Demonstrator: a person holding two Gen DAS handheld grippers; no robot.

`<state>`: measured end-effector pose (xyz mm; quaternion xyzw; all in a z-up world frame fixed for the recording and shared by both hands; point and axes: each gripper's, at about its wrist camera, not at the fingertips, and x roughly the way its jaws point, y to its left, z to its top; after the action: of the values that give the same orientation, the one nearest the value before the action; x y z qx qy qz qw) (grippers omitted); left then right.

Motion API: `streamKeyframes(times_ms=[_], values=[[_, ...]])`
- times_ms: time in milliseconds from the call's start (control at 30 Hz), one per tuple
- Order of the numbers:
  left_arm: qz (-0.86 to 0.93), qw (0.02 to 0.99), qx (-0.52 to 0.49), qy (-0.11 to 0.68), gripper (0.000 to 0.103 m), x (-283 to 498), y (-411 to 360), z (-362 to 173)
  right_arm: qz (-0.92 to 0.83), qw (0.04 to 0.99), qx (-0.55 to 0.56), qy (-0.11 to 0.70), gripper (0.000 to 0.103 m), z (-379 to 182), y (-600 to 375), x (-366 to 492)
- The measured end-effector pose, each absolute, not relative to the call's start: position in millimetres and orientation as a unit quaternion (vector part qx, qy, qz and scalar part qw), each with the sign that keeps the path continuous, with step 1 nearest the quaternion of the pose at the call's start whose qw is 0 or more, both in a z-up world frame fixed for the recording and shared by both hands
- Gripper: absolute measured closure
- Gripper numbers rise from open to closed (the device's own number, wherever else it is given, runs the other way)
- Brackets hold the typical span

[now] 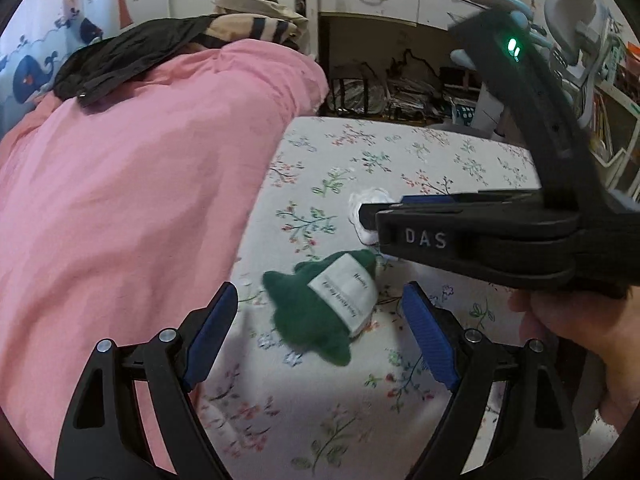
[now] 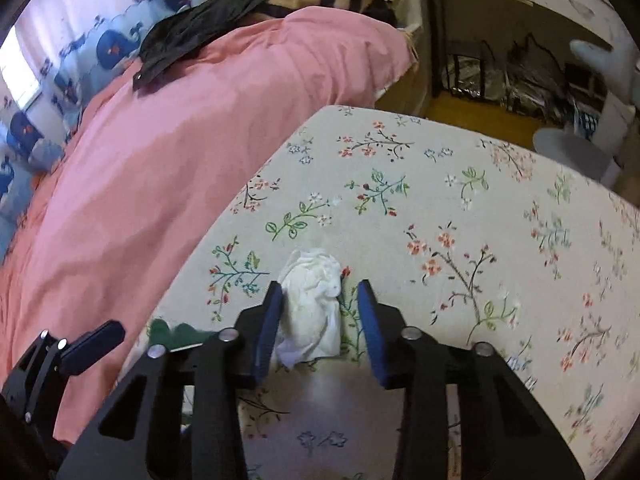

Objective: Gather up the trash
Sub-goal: 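Grasp the green plush toy with the left gripper while the right gripper grasps the last white tissue, then carry the green plush toy and the tissue to the yellow bin with both grippers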

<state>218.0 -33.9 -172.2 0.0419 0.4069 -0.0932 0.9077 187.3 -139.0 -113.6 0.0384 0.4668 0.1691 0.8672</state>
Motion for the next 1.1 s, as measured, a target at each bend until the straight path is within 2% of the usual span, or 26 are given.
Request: streamKeyframes(times_ms=[67, 133, 233, 600, 1100], values=[[-0.097, 0.905, 0.044, 0.411, 0.031, 221, -38, -177, 0.158, 0.871, 0.031, 0.463, 0.081, -111, -151, 178], [-0.102, 0.899, 0.041, 0.425, 0.05, 227, -39, -181, 0.148, 0.874, 0.029, 0.462, 0.084, -111, -164, 167], [-0.108, 0.9, 0.019, 0.421, 0.055, 225, -35, -179, 0.136, 0.875, 0.037, 0.463, 0.085, -111, -189, 140], [-0.139, 0.909, 0.032, 0.393, 0.056, 171, -45, -146, 0.105, 0.879, 0.127, 0.447, 0.086, -86, -248, 46], [-0.136, 0.92, 0.054, 0.363, 0.055, 70, -35, -114, 0.109, 0.896, 0.142, 0.407, 0.086, -65, -247, -20]])
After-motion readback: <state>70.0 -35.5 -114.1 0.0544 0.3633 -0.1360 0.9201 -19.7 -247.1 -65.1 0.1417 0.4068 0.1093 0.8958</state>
